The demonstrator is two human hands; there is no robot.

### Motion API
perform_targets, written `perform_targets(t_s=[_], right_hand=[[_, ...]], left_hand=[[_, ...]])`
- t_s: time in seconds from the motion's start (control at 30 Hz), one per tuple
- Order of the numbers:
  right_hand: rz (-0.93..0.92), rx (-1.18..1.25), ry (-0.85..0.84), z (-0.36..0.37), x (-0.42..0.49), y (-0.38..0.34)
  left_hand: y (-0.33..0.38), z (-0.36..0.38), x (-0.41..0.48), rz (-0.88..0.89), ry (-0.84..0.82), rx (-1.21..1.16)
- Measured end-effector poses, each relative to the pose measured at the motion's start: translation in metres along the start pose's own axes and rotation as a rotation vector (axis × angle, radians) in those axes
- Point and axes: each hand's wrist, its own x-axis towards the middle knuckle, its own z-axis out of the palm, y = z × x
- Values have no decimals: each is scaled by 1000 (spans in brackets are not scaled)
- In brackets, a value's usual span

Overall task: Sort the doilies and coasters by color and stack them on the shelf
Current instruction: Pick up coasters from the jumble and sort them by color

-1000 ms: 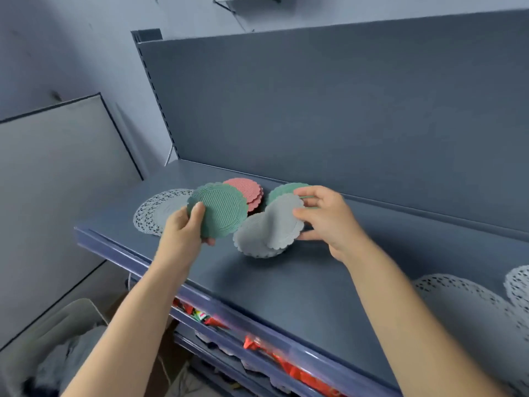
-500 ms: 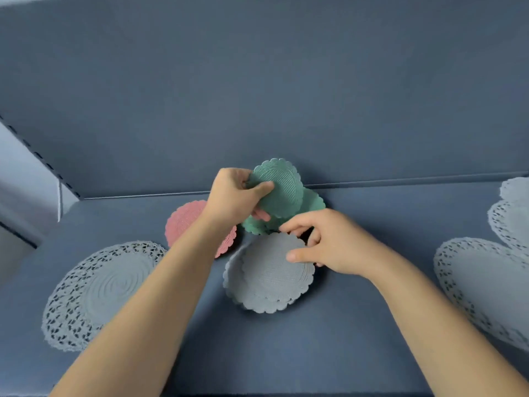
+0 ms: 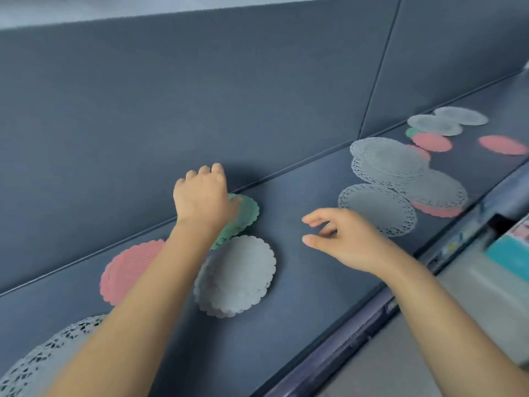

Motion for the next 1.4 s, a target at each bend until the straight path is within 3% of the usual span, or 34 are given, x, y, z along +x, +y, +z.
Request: perform_targets(t_s=[0.33,0.63,0.9,1.07,1.23,1.4], right_hand=[[18,-61,232,-122,-58,97],[23,-200,250,-254,-98,236],[11,-177,220,-328,-50,308],[13,-208,196,-354,17,344],[147,-384,90,-395,85,375],[253,-438,78,-425,146,404]], left_hand=[[186,-30,-17,268,106,-232],[402,-23,-12,289,-54,-334],[495,5,50,185,-275,-340],[524,38,124,79,-266,-406],[536,82,199,-183,-428,-468],[547,98,247,-296,-495,-438]])
